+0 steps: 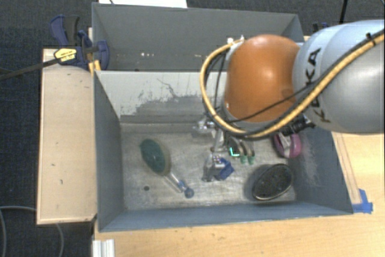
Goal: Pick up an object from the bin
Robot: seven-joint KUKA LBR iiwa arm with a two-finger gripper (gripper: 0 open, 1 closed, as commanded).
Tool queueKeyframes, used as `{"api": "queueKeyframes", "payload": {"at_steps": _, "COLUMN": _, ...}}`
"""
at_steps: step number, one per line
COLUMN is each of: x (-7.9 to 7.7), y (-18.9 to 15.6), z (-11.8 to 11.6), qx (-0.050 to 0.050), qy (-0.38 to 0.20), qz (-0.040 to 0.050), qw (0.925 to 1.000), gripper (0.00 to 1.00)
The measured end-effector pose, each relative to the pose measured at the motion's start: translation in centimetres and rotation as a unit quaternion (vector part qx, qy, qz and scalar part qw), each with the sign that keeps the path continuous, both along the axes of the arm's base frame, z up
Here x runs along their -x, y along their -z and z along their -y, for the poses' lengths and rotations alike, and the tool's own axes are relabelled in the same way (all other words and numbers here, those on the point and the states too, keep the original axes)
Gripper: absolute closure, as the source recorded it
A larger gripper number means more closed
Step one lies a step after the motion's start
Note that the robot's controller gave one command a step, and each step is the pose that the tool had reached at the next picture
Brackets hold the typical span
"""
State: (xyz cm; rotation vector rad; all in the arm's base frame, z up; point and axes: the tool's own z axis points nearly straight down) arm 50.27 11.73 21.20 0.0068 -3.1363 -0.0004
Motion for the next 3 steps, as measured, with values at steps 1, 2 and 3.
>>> {"api": "queueKeyframes", "payload": {"at_steps": 1, "x": -2.5, "y": 14.4, "z": -8.7, "qx": -0.001, "qy": 0.029, "qz": 0.0021, "qw": 0.9996, "gripper": 0.0}}
{"api": "queueKeyframes", "payload": {"at_steps": 2, "x": -2.7, "y": 14.0, "z": -8.5, "qx": -0.001, "qy": 0.033, "qz": 0.0043, "qw": 0.9994, "gripper": 1.0}}
{"api": "queueKeyframes", "payload": {"at_steps": 3, "x": -2.9, "y": -2.5, "z": -4.6, "qx": -0.001, "qy": -0.149, "qz": 0.0073, "qw": 0.9888, "gripper": 1.0}}
